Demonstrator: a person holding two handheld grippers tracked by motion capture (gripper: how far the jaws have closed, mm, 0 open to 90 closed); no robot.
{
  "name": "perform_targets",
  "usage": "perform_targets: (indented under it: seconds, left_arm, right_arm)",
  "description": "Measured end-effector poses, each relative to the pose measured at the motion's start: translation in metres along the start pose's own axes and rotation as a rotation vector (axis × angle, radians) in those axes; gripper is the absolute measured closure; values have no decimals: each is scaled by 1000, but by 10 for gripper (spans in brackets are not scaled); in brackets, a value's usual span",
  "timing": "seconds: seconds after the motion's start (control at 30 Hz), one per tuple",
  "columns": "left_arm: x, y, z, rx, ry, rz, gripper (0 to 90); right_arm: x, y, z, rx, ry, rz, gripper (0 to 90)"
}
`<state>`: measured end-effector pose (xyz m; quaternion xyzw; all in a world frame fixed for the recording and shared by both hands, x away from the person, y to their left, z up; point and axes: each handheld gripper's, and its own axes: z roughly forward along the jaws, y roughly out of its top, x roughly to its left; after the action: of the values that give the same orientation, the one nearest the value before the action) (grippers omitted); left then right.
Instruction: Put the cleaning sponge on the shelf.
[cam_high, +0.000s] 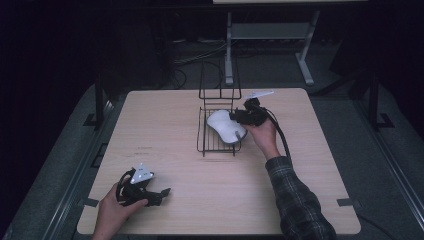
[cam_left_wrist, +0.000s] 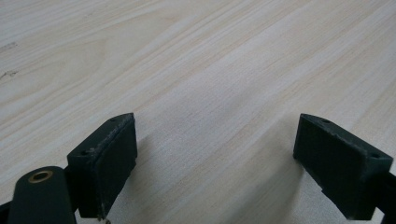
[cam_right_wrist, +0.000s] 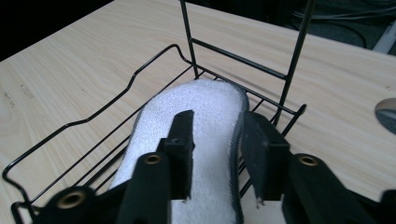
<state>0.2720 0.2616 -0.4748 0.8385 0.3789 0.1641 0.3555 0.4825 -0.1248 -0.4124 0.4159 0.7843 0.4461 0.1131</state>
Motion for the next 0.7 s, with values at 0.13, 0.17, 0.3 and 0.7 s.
perform_targets:
  seconds: [0.13,0.17,0.3,0.7]
  left_arm:
    - [0,0,0,0,0,0,126]
    - [0,0,0,0,0,-1,126]
    - [0,0,0,0,0,0,126]
    - [0,0,0,-1,-1,-1,126]
  right_arm:
    - [2,1,-13,8,-13,-40,843]
    - [2,0,-17,10,-20,-48,883]
    - [0,-5,-27,37,-36,-61,897]
    - [-9,-30,-35,91,-69,-73,898]
